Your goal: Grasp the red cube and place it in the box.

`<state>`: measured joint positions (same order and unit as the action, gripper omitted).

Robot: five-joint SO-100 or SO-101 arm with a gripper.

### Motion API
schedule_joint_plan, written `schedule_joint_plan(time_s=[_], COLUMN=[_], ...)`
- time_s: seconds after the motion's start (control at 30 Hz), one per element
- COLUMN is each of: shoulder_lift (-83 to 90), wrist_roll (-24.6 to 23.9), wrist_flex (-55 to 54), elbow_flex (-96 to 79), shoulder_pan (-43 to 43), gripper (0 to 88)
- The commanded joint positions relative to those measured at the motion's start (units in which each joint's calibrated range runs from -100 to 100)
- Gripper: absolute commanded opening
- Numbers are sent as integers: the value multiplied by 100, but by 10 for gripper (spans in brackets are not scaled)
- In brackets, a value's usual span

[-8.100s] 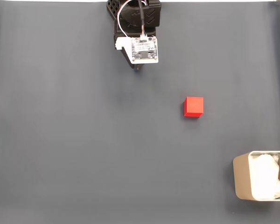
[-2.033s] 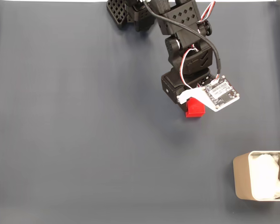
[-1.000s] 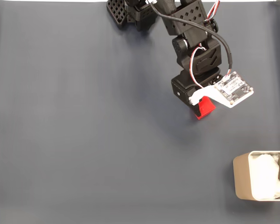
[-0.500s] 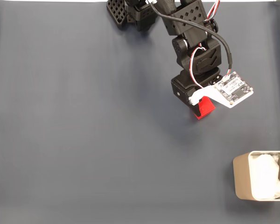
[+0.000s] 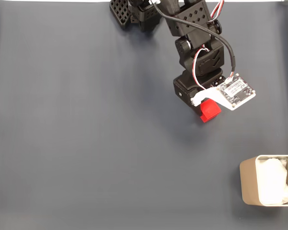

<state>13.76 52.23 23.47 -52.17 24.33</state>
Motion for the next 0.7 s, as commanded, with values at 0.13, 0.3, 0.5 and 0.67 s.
schedule_joint_plan(time_s=[0.13,0.3,0.5,0.67], shoulder_lift=[322,365,417,435], wrist_roll=[-5,-10,44,117], wrist_flex=[-44,-44,-44,-3], elbow_flex=[35,44,62,62], shoulder_pan=[74,74,74,74], gripper=[351,331,212,141])
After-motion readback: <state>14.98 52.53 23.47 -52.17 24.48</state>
